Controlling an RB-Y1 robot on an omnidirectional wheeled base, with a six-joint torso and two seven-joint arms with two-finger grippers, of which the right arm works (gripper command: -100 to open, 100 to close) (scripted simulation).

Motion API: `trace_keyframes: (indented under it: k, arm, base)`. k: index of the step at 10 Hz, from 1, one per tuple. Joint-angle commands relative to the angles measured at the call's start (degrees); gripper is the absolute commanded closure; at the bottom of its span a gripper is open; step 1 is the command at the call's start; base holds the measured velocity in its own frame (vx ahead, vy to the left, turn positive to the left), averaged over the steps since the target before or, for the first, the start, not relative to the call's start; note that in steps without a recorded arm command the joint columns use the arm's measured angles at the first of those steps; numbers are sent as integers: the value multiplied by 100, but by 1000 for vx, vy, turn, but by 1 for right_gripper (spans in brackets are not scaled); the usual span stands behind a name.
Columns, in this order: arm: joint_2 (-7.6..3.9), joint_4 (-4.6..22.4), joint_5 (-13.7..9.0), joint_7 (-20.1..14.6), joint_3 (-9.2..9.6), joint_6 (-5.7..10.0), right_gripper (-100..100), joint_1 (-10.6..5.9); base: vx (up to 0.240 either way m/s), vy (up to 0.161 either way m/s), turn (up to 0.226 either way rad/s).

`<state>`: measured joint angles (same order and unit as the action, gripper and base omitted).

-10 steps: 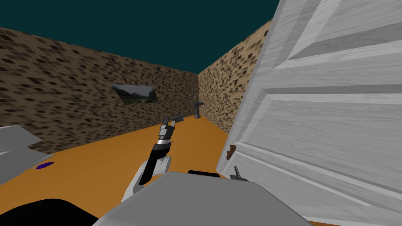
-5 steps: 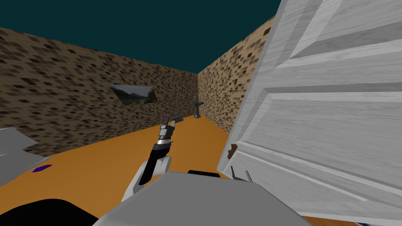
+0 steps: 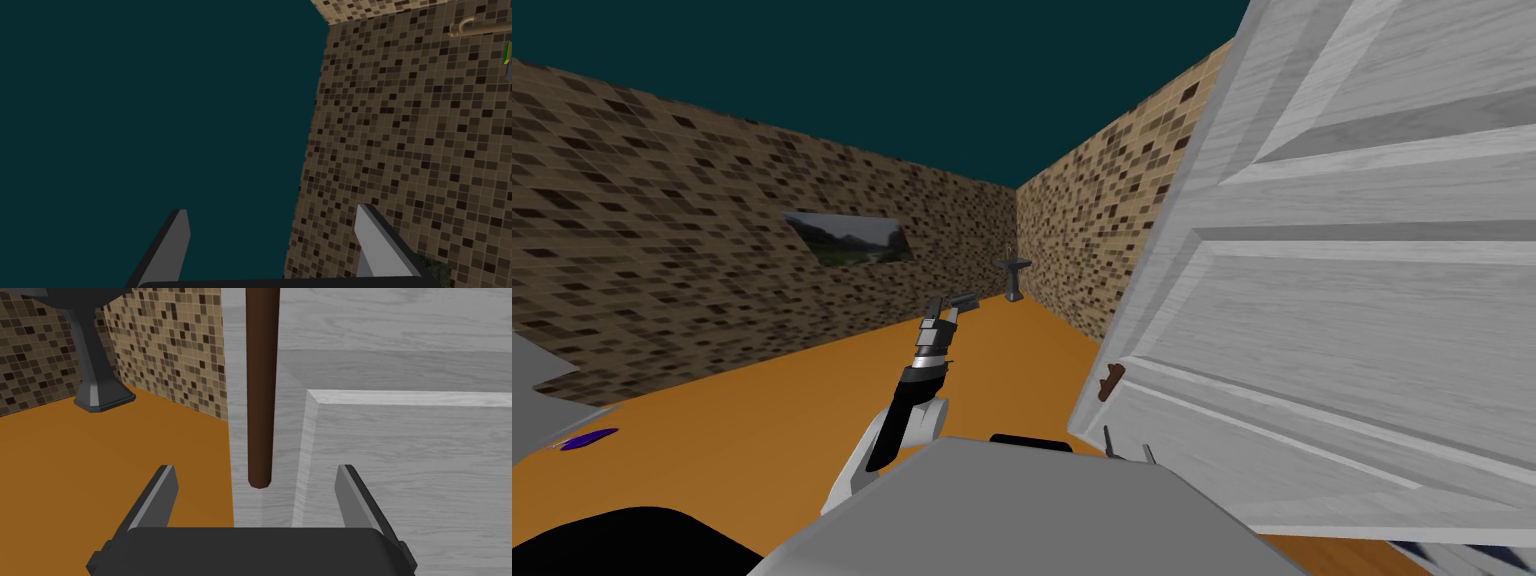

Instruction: Push the door open

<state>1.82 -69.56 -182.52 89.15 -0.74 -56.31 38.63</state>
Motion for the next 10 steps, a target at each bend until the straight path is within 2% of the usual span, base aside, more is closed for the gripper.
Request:
trace_keyframes:
  k: [1, 3, 4, 6, 8, 9, 10]
  arm:
    - [-189, 8, -6, 10, -22, 23, -100, -38]
    - [-304, 19, -15, 23, -52, 55, -100, -90]
    - [-316, 25, -20, 31, -69, 72, -100, -119]
    - [-194, 39, -32, 49, -109, 114, -100, -187]
    - [25, 49, -39, 60, -134, 141, -100, -231]
    - [-38, 53, -38, 56, -130, 128, -100, -226]
    - [-38, 53, -38, 56, -130, 128, 100, -226]
  base:
    - [83, -2, 13]
    - [197, -57, 20]
    - [213, -89, 17]
    - [220, -75, 30]
    - [191, -66, 13]
    - [71, -25, 4]
    - [-7, 3, -1]
